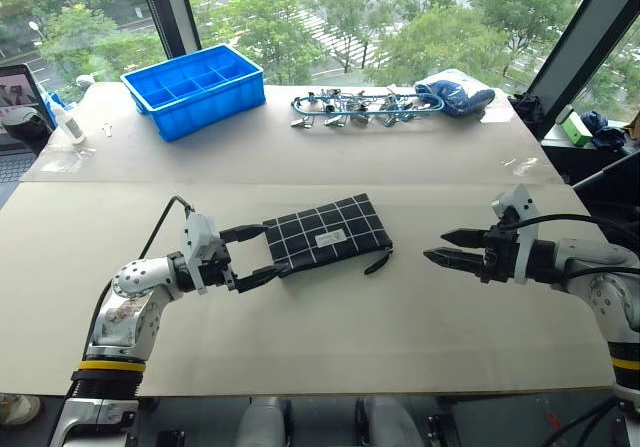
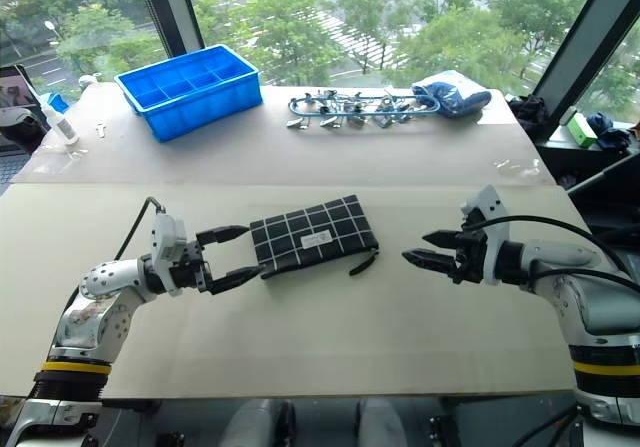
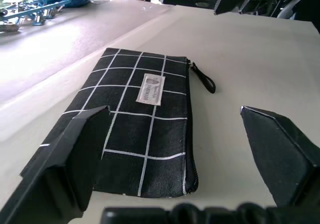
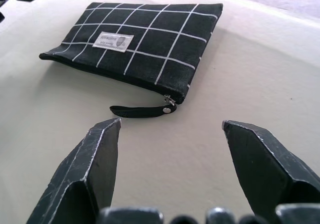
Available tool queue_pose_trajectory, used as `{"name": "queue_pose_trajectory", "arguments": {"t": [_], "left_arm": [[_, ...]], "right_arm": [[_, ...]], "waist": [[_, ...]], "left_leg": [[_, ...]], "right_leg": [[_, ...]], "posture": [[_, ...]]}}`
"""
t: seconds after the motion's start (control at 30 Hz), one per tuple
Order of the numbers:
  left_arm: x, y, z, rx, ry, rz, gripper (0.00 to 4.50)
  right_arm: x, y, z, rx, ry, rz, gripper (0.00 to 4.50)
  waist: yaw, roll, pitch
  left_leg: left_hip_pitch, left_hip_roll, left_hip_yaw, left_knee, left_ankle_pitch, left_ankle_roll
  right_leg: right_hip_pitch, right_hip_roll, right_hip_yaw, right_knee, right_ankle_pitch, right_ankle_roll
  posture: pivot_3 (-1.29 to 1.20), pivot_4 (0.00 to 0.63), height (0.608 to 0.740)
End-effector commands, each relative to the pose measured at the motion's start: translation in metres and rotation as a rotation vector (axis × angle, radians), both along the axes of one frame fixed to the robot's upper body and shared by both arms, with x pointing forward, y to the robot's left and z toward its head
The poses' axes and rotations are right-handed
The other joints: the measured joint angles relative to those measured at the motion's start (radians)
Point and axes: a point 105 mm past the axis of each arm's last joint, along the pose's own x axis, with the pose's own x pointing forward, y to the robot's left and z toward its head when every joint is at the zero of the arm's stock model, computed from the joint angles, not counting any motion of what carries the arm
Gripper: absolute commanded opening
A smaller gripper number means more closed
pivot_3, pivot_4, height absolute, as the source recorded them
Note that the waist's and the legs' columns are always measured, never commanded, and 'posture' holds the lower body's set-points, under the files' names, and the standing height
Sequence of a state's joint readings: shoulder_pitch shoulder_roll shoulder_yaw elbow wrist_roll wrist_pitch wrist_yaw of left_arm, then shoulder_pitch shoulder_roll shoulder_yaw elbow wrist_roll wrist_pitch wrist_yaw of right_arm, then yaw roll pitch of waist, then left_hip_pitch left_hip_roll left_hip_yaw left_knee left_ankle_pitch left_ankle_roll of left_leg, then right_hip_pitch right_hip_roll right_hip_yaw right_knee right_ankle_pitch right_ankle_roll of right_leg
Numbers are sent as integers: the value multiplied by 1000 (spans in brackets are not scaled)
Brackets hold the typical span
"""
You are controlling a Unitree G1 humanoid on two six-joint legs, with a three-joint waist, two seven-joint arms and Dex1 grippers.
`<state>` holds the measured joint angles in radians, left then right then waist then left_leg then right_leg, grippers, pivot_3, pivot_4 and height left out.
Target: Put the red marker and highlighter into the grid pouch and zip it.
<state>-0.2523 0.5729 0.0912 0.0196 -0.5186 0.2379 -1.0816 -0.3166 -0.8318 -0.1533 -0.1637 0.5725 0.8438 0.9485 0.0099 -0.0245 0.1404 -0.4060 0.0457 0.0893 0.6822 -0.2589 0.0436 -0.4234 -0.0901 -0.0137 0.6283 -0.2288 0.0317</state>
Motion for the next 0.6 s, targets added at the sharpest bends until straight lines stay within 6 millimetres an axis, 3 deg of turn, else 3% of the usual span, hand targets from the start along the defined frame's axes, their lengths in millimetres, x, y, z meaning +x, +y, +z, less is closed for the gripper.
{"name": "queue_pose_trajectory", "arguments": {"t": [0.03, 0.3, 0.47, 0.6], "left_arm": [[-6, 29, 9, -86, 165, 124, 4448], [-27, 93, -19, -130, 326, 520, 4448], [-36, 102, -25, -110, 329, 580, 4448], [-34, 103, -18, -136, 296, 611, 4448]], "right_arm": [[-3, -14, 11, -35, -91, -6, 3610], [6, -27, -4, -39, -101, -66, 3610], [16, -26, -4, -14, -118, -82, 3610], [22, -23, -5, 0, -123, -93, 3610]], "waist": [[-1, 0, 0], [-10, 0, 0], [-4, 0, 0], [-1, 0, 0]], "left_leg": [[0, 0, 0, 0, 0, 0], [2, 1, 0, -1, 0, 0], [2, 0, 1, -1, 0, 0], [2, 0, 1, -1, 0, 0]], "right_leg": [[0, 0, 0, 0, 0, 0], [0, 0, 1, 0, -1, 0], [0, -1, 1, 0, -1, 0], [0, -1, 0, 0, -1, 0]], "posture": [[0, 150, 740], [0, 150, 740], [0, 150, 740], [0, 150, 740]]}}
